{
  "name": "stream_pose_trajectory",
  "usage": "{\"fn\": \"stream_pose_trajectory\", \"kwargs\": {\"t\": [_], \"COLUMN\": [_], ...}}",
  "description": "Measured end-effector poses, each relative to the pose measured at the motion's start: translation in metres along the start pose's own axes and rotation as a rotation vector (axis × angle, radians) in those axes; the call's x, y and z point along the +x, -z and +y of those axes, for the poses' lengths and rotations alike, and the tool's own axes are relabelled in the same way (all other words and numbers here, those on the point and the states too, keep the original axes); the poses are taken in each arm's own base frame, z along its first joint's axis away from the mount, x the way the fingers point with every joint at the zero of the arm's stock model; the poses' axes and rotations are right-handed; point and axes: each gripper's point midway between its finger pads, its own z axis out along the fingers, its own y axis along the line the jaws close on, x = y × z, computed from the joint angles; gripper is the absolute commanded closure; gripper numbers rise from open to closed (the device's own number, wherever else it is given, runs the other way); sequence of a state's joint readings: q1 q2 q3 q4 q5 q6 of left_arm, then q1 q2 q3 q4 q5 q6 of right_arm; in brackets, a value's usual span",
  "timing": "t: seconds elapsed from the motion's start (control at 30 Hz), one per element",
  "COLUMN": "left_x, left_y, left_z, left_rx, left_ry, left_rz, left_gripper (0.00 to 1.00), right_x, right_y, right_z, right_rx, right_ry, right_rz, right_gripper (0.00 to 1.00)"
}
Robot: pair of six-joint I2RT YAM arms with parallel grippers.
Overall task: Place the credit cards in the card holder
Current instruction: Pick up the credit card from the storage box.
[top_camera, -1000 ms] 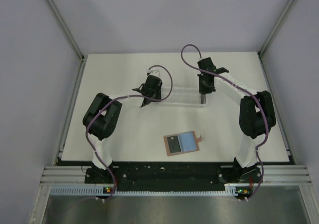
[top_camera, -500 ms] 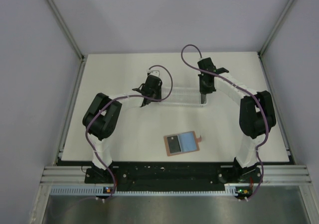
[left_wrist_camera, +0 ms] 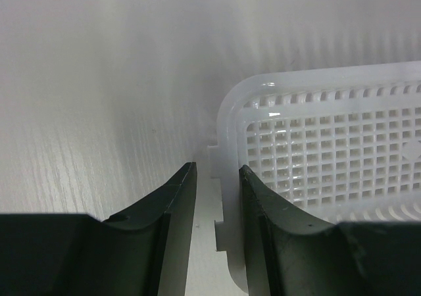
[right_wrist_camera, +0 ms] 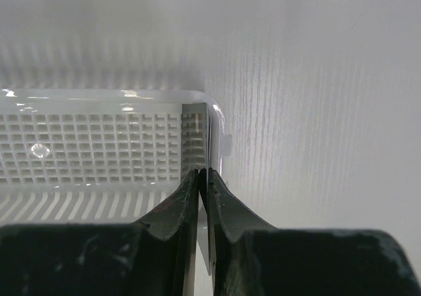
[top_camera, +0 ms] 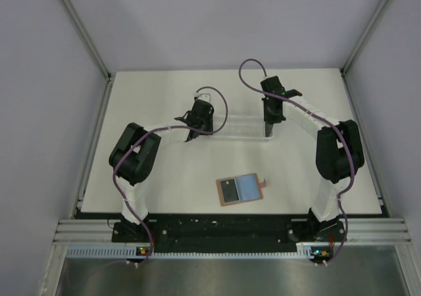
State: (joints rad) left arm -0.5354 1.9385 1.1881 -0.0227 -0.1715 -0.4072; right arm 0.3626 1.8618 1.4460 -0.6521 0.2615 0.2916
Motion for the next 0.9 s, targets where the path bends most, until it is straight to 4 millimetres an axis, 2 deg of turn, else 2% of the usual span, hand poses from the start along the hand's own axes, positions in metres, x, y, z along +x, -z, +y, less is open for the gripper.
{"fn": "stream_pose_trajectory", "kwargs": {"t": [0.2,0.3,0.4,0.53,0.63,0.9], "left_x": [0.0003,0.0003,0.0009,0.0017,0.0022,0.0024], "left_y": [0.0001,0.0001,0.0001,0.0001,0.0001,0.0003], "left_z": [-0.0009,-0.0011,-0.0013,-0.0011,-0.0017,-0.005], "left_rx": [0.004,0.004,0.005,0.006,0.009,0.023], "left_ry": [0.006,0.01,0.009,0.009,0.01,0.011], "left_rz": [0.002,0.002,0.004,0.005,0.007,0.008], "left_gripper": [0.62,0.62,0.62,0.62,0.62,0.62], "right_x": [-0.0001,-0.0002,-0.0003,-0.001,-0.0017,-0.0025], "right_y": [0.0,0.0001,0.0004,0.0012,0.0026,0.0041], "right_z": [0.0,-0.0005,-0.0028,-0.004,-0.0033,-0.0017], "right_rx": [0.0,0.002,0.014,0.02,0.016,0.011], "right_ry": [0.002,0.003,0.005,0.005,0.004,0.005], "right_rz": [0.0,-0.001,-0.002,-0.006,-0.009,-0.013], "right_gripper": [0.91,0.85,0.84,0.9,0.99,1.0]}}
